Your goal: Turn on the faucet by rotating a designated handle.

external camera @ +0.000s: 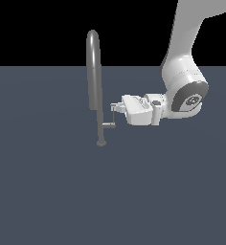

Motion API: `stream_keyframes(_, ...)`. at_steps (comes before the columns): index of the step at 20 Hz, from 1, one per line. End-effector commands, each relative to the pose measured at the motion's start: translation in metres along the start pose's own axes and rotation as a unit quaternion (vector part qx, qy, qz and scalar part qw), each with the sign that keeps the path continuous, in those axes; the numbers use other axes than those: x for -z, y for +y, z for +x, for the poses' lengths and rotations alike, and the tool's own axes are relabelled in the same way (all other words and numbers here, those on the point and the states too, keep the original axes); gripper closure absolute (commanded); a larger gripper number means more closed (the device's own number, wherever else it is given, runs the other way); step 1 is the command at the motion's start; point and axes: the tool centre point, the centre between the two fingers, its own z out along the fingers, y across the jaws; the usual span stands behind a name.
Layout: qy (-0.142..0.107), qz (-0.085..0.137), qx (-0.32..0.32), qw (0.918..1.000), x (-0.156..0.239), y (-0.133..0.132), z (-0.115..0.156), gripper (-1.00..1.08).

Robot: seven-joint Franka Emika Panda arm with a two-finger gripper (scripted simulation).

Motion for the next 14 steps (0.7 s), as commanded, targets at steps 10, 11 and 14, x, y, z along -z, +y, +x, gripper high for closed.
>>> stream_keyframes(10, 0.001, 0.000, 0.004, 1.0000, 0.000, 0.025, -0.002, 1.08)
stream_keyframes(11, 0.001, 0.000, 0.004, 1.0000, 0.000, 0.029, 0.001, 1.08)
stream_keyframes(14, 0.000, -0.001, 0.001, 1.0000, 0.000, 0.042, 0.009, 1.08)
